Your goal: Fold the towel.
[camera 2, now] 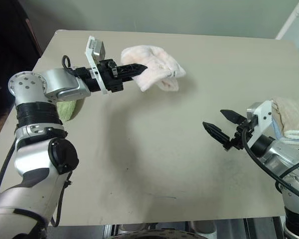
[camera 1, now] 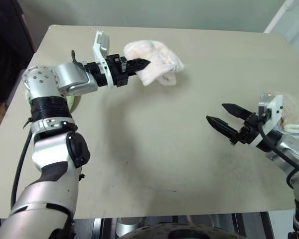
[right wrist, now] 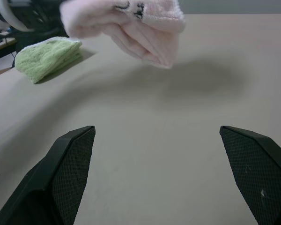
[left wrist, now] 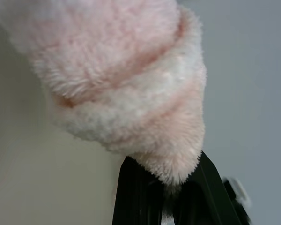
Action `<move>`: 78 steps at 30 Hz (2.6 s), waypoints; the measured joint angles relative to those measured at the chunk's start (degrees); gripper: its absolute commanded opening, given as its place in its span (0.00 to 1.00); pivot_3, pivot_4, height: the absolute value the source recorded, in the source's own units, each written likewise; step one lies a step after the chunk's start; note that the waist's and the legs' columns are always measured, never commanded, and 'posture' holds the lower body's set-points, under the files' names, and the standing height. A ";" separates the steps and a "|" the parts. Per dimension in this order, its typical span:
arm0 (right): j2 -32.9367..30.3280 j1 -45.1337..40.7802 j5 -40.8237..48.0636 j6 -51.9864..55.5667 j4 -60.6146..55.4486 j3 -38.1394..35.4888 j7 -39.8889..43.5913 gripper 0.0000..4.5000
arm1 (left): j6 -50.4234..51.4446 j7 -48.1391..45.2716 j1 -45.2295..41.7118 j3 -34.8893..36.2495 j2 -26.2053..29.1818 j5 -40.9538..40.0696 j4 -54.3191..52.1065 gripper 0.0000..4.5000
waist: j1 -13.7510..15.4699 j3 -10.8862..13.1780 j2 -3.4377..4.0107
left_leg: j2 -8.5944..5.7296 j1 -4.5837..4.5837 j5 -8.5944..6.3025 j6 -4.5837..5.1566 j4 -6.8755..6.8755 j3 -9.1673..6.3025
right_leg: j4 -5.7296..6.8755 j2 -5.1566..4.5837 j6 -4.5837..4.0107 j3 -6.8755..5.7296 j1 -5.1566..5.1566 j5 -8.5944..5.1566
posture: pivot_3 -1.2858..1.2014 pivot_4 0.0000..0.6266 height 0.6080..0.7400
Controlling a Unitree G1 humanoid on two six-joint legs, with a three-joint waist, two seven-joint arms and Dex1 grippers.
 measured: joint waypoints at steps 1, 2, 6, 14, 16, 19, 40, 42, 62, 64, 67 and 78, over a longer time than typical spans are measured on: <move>0.00 -0.27 -0.16 -0.07 0.35 0.45 0.07 1.00 | -2.43 0.10 -0.23 0.80 0.46 1.54 0.55 0.00 | -0.02 0.00 0.00 | 0.01 -0.09 0.00 0.00 0.00 -0.01 | 0.01 0.00 -0.01 -0.02 -0.12 0.01 | 0.52 0.24 1.00; 0.00 -0.42 -0.38 -0.11 0.58 0.88 0.14 1.00 | -4.65 0.29 -0.61 1.54 1.07 2.85 1.01 0.00 | -0.05 0.00 -0.01 | 0.02 -0.20 0.00 -0.01 0.00 -0.01 | 0.02 0.01 -0.03 -0.02 -0.23 0.02 | 0.52 0.24 1.00; -0.02 -0.91 -1.01 -0.19 2.08 2.55 0.76 1.00 | -16.63 -0.45 -1.56 3.91 3.34 8.81 0.24 0.00 | -0.06 0.01 0.01 | -0.01 -0.37 0.00 -0.01 -0.05 -0.05 | 0.01 0.00 -0.04 -0.03 -0.41 0.06 | 0.52 0.24 1.00; -0.25 -3.78 -1.81 -0.61 4.32 4.77 3.11 1.00 | -30.66 -2.87 0.93 5.42 6.98 18.56 -0.15 0.00 | -0.23 0.01 0.00 | 0.02 -0.48 0.00 0.00 0.05 -0.13 | 0.02 0.00 -0.15 -0.12 -0.42 0.11 | 0.52 0.24 1.00; -0.31 -4.54 -2.09 -0.63 4.88 5.20 3.88 1.00 | -32.23 -2.83 1.12 6.38 8.34 19.69 1.07 0.00 | -0.29 0.01 0.00 | 0.03 -0.52 0.00 -0.01 0.08 -0.11 | 0.03 0.00 -0.22 -0.15 -0.48 0.16 | 0.52 0.24 1.00; -0.39 -5.57 -2.26 -0.63 5.73 6.03 4.74 1.00 | -34.19 -2.75 1.17 9.06 10.50 20.82 3.34 0.00 | -0.48 0.01 0.00 | 0.06 -0.57 0.01 -0.03 0.11 -0.11 | 0.05 0.00 -0.30 -0.22 -0.55 0.22 | 0.52 0.24 1.00; -2.16 -9.27 -6.44 -1.68 9.54 11.50 11.23 1.00 | -17.61 12.17 20.01 26.99 10.86 11.30 -14.85 0.00 | -0.76 -0.01 -0.02 | 0.11 -0.64 0.18 -0.26 0.26 -0.17 | 0.14 0.08 -0.54 -0.32 -0.61 0.52 | 0.52 0.24 1.00; -2.52 -9.01 -6.79 -2.02 10.18 11.51 11.84 1.00 | -16.72 15.64 21.82 29.33 10.34 9.73 -17.39 0.00 | -0.78 -0.01 -0.03 | 0.11 -0.63 0.22 -0.29 0.26 -0.17 | 0.15 0.10 -0.57 -0.31 -0.61 0.55 | 0.52 0.24 1.00; -2.22 -9.68 -13.96 -6.97 13.92 13.75 13.50 1.00 | -21.72 14.82 28.47 33.21 6.30 5.17 -14.85 0.49 | -0.77 0.00 -0.11 | 0.14 -0.59 0.97 -0.64 0.22 -0.48 | 0.15 0.35 -1.40 -0.26 -0.60 1.42 | 0.52 0.24 1.00; -2.03 -9.07 -13.98 -7.00 13.94 13.71 13.50 1.00 | -22.71 14.34 28.48 32.92 6.31 5.31 -14.28 0.65 | -0.77 0.00 -0.11 | 0.16 -0.59 1.03 -0.64 0.20 -0.49 | 0.15 0.38 -1.45 -0.26 -0.60 1.47 | 0.52 0.24 1.00; -1.76 -8.92 -13.93 -7.00 13.91 13.70 13.50 1.00 | -23.30 14.01 28.49 32.40 6.31 5.42 -13.98 0.87 | -0.79 -0.01 -0.11 | 0.21 -0.59 1.08 -0.68 0.20 -0.49 | 0.15 0.48 -1.51 -0.23 -0.61 1.54 | 0.52 0.24 1.00; -1.68 -8.69 -13.93 -7.57 13.76 13.51 13.51 1.00 | -21.13 9.32 33.82 34.32 6.41 -1.97 -16.08 0.99 | -0.87 -0.01 -0.12 | 0.73 -0.60 1.02 -1.16 0.11 -0.45 | 0.11 1.06 -1.82 -0.17 -0.75 1.57 | 0.52 0.24 1.00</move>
